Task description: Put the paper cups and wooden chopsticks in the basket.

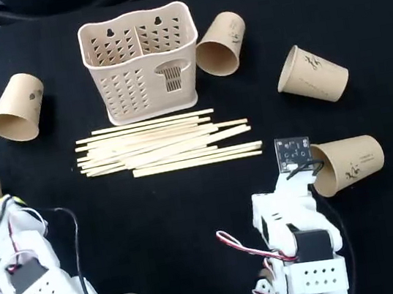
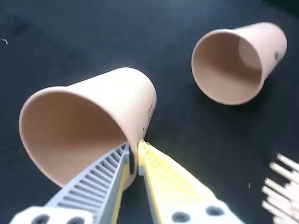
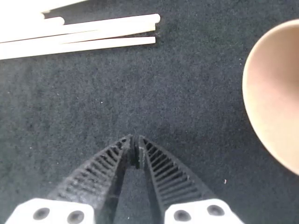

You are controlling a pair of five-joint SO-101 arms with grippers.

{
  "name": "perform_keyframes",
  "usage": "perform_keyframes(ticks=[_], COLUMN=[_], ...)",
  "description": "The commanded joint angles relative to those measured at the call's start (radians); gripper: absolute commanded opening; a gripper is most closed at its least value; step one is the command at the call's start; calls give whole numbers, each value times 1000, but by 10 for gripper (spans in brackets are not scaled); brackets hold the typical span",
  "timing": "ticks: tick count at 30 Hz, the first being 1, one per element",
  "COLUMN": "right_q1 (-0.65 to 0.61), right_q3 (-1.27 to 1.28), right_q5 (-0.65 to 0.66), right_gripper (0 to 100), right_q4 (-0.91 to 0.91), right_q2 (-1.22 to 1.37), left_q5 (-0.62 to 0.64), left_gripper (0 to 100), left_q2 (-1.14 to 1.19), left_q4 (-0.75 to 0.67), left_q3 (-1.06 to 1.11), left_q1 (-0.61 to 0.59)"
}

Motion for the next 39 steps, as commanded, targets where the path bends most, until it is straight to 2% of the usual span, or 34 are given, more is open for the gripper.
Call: perform_keyframes(ticks=[1, 8, 13, 16, 24, 26, 30, 35, 39], right_q1=[8, 8, 8, 8, 8, 8, 8, 6, 6], right_q3=[-5, -5, -5, -5, -5, -5, -5, -5, -5], right_q5=[2, 2, 2, 2, 2, 2, 2, 2, 2], right_gripper=[22, 22, 22, 22, 22, 22, 22, 22, 22], right_q4=[5, 5, 5, 5, 5, 5, 5, 5, 5], right_q2=[-50, -50, -50, -50, -50, -50, -50, -50, -50], left_q5=[-34, -198, -354, -387, -301, -298, -322, -417, -454], left_gripper=[28, 28, 27, 27, 27, 27, 27, 27, 27], left_q2=[2, 6, 68, 236, 964, 1111, 1329, 1478, 1576], left_q4=[245, 738, 933, 1053, 1274, 1287, 1287, 1270, 1186], left_q3=[-237, -700, -1043, -1277, -2103, -2293, -2560, -2779, -2852], left_q1=[7, 74, 193, 288, 628, 717, 820, 908, 944])
